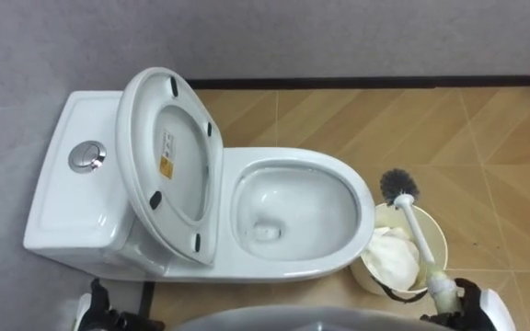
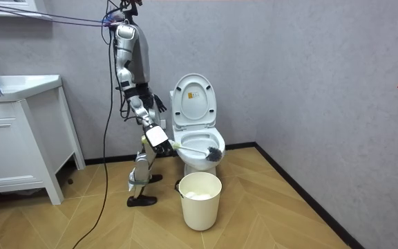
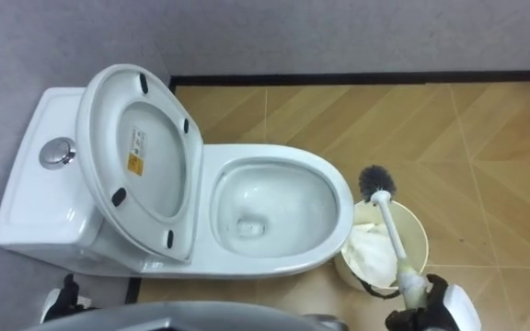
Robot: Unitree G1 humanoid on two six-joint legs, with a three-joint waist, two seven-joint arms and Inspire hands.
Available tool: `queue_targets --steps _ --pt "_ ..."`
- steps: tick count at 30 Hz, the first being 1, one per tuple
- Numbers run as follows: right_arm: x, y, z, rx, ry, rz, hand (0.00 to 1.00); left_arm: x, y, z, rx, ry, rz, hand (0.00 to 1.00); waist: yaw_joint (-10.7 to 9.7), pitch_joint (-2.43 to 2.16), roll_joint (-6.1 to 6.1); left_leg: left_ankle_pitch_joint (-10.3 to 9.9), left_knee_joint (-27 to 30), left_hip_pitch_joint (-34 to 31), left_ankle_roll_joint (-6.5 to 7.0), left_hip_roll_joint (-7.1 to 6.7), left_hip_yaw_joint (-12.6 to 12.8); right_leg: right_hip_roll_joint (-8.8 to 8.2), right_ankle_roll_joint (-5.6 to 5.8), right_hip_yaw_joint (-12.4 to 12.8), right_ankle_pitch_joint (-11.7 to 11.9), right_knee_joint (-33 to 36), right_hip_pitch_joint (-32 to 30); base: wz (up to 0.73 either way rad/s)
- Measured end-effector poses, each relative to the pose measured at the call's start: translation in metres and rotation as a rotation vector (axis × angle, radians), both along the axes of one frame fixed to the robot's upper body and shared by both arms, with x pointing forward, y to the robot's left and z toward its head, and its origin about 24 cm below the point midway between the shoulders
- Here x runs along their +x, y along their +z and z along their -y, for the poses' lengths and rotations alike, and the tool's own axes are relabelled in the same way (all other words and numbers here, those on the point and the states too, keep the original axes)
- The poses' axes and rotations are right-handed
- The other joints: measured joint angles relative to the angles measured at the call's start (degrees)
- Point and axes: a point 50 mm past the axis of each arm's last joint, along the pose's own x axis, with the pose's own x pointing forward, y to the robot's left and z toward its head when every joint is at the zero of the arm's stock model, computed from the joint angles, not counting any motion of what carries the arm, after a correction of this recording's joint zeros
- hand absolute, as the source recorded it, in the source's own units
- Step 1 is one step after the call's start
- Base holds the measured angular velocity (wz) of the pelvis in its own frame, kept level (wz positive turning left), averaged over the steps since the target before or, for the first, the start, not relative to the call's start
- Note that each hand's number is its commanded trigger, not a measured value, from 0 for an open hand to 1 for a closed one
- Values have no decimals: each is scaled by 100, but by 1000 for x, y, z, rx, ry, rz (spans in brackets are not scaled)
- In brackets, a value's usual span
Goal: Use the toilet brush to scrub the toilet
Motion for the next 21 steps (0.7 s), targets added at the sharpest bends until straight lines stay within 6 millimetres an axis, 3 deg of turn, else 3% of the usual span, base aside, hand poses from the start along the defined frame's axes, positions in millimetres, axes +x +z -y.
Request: queue_targets --steps 14,21 --pt "-26 -12 -6 145 -122 -158 0 -15 -3 0 -9 17 -81 0 -1 -1 -14 11 25 -3 23 -12 -25 -6 23 38 16 -4 12 0" --pt "-42 -18 -14 253 -170 -271 0 -26 -6 3 -41 2 -160 0 -144 3 -49 2 47 7 35 -39 -111 -10 25 14 15 -83 100 6"
